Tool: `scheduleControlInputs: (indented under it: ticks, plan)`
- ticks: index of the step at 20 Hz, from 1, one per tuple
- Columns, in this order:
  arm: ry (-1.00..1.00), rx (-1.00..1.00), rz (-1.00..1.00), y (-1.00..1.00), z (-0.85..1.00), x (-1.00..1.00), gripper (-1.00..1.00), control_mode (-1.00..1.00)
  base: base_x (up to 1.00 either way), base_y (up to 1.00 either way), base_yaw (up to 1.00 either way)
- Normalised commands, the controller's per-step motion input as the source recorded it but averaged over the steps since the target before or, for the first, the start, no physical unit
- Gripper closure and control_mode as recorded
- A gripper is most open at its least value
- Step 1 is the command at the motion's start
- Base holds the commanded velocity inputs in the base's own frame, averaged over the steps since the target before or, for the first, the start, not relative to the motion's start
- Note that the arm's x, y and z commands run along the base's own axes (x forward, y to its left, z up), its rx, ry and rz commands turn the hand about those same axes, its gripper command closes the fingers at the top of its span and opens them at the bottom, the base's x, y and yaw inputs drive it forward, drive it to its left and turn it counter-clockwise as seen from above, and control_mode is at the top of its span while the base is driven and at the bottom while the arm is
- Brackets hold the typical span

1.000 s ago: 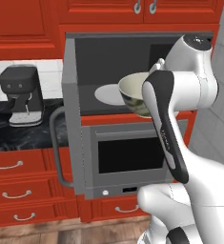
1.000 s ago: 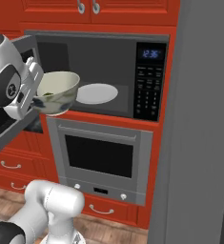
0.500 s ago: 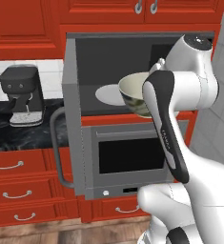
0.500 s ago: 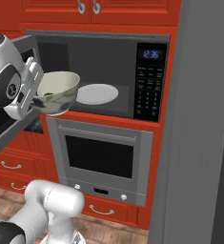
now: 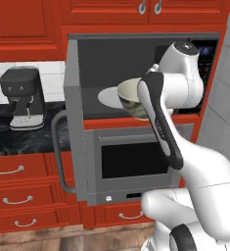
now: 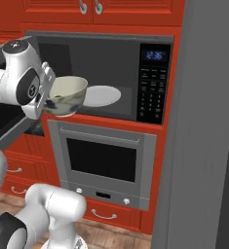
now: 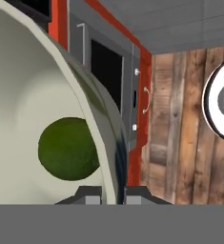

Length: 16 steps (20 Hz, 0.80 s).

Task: Pick the lime from the sink and place it in the bowl. Then pick the bowl and place it in the microwave. Then close the microwave door and press the start button.

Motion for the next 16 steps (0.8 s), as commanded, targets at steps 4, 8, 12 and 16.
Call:
scheduleControlInputs:
  ticks: [4, 8, 12, 16]
  plan:
    - [0.0, 0.04, 0.07, -0.15, -0.1, 0.96, 1.0, -1.0, 0.0, 0.0, 0.0]
    - [0.0, 0.03, 0.09, -0.13, -0.23, 1.0, 1.0, -1.0, 0.0, 0.0, 0.0]
    - [0.0, 0.03, 0.11, -0.14, -0.28, 1.0, 1.0, -1.0, 0.0, 0.0, 0.0]
    - [0.0, 0.01, 0.12, -0.02, -0.31, 1.0, 1.0, -1.0, 0.0, 0.0, 0.0]
